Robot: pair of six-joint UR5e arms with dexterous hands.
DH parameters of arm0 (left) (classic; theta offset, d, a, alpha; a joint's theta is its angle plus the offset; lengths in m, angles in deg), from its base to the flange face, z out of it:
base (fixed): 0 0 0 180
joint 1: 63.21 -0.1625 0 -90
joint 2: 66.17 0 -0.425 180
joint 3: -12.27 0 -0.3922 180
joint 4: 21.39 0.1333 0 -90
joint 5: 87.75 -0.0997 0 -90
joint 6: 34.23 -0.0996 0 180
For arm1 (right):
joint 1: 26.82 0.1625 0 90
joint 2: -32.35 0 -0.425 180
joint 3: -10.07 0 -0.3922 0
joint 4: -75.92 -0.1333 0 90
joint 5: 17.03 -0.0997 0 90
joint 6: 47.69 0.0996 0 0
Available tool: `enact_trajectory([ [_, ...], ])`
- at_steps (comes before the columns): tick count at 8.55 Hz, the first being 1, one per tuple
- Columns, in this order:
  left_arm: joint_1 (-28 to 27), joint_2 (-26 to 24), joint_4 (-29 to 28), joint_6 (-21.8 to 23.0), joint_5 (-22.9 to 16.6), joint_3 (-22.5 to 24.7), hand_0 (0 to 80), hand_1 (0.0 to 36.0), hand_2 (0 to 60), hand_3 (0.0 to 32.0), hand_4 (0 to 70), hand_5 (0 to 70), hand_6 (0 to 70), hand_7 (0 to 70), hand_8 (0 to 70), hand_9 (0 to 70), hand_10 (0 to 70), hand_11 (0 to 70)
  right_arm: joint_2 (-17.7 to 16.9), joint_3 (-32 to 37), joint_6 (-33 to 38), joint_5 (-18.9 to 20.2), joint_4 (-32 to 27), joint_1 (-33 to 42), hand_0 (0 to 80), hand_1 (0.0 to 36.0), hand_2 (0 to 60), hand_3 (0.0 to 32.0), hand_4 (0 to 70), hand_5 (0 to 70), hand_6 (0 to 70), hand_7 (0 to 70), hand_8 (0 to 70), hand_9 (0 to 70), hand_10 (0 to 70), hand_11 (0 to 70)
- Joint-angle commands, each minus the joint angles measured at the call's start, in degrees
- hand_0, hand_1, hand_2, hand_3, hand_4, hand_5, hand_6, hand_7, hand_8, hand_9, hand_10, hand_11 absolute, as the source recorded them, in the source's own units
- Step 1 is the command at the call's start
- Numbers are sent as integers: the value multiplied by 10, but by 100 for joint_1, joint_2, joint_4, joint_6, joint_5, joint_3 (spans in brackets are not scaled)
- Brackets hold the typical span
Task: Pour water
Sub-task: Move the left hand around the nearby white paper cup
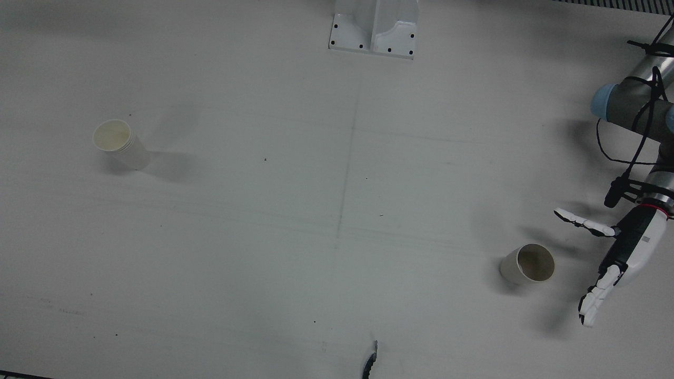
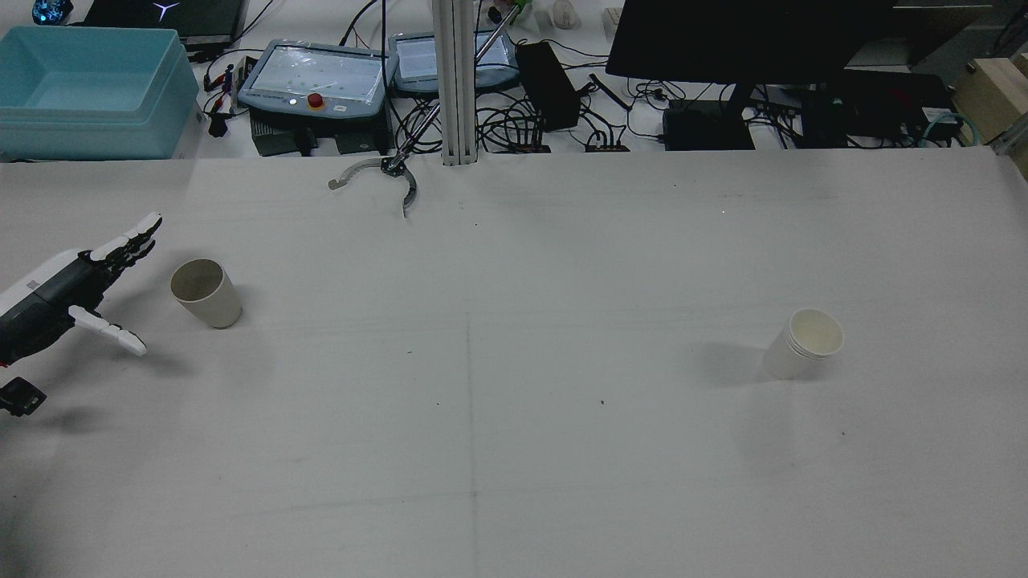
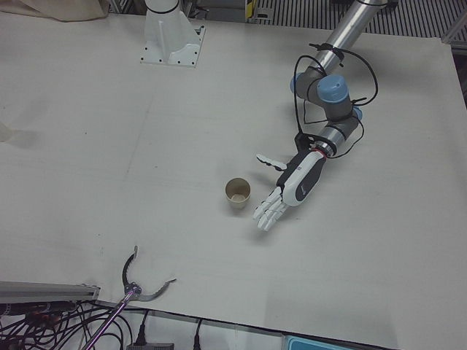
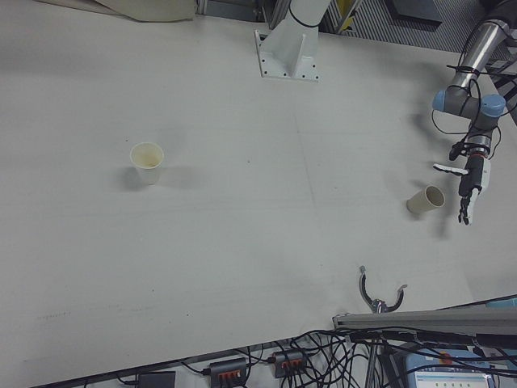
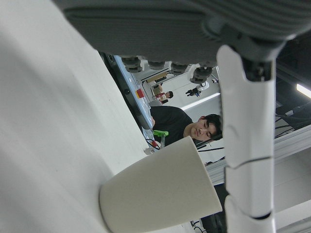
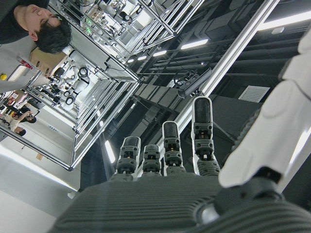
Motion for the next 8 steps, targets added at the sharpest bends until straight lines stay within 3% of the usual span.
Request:
enact_trajectory([
  [1, -10, -223, -115, -6, -4, -327, 616, 193, 0, 0, 106, 0, 0, 26, 0, 3, 16, 52, 4, 6, -9, -10, 2, -55, 461, 58, 0, 0, 145, 360, 149, 274, 72, 137, 106, 163],
  [3, -176, -558, -142, 2, -4, -671, 603, 184, 0, 0, 106, 0, 0, 29, 0, 2, 16, 51, 4, 24, -9, -10, 2, -63, 459, 57, 0, 0, 144, 354, 149, 274, 72, 137, 106, 163],
  [6, -318, -585, -186, 2, -4, -751, 582, 196, 0, 12, 83, 0, 0, 37, 0, 7, 16, 51, 4, 76, -44, -27, -6, -125, 458, 58, 0, 0, 147, 354, 152, 274, 74, 141, 109, 166],
  [8, -344, -585, -186, 2, -4, -786, 574, 195, 0, 40, 76, 0, 0, 42, 0, 7, 19, 54, 4, 85, -44, -27, -6, -125, 458, 57, 0, 0, 146, 351, 151, 273, 77, 144, 111, 170],
])
